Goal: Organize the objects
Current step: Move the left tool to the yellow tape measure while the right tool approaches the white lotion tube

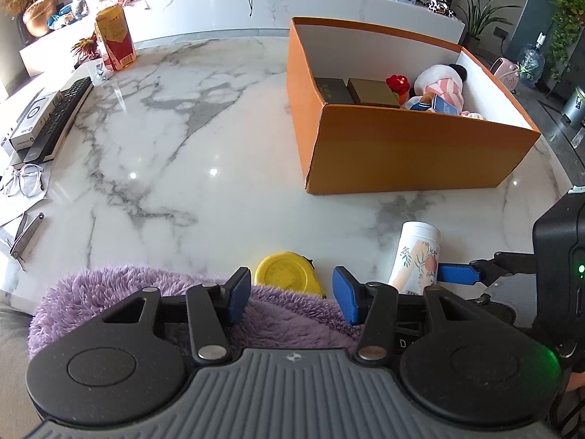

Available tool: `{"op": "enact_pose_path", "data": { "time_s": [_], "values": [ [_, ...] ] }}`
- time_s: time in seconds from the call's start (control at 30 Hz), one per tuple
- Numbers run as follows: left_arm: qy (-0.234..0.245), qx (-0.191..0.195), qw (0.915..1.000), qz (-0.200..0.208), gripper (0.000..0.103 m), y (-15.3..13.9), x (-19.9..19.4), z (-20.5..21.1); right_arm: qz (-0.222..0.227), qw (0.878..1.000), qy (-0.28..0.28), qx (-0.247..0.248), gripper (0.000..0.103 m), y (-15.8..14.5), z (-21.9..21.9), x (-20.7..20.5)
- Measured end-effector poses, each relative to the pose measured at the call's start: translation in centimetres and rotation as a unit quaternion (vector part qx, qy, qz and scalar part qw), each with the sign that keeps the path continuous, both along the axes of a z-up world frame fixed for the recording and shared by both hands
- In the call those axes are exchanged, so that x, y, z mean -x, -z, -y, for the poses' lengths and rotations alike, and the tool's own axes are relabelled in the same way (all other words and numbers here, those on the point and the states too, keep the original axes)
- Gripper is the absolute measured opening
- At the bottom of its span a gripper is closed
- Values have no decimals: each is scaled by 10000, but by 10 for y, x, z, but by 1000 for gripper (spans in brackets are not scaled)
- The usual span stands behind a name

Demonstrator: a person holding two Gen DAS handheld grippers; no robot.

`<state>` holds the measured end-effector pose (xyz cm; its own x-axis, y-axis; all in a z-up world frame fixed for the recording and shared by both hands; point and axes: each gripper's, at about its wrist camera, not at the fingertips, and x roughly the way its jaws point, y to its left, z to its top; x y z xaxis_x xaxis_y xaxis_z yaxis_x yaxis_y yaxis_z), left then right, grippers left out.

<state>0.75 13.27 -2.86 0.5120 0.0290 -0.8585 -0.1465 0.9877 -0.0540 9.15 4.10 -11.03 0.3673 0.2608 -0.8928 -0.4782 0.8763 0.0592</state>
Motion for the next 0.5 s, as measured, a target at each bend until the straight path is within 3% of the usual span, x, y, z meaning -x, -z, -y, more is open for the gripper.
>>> {"op": "enact_pose_path", "data": {
  "time_s": [0.07,0.3,0.5],
  "values": [
    [1,4,10000,-4,58,0,0,-1,117,9999,-10,101,66,0,-2,0],
    [49,61,9999,-97,58,4,-5,-3,80,9997,228,57,56,-3,14,-9],
    [249,36,9987,-444,69,20,-21,3,219,9974,640,259,52,-6,46,-25]
  ]
}}
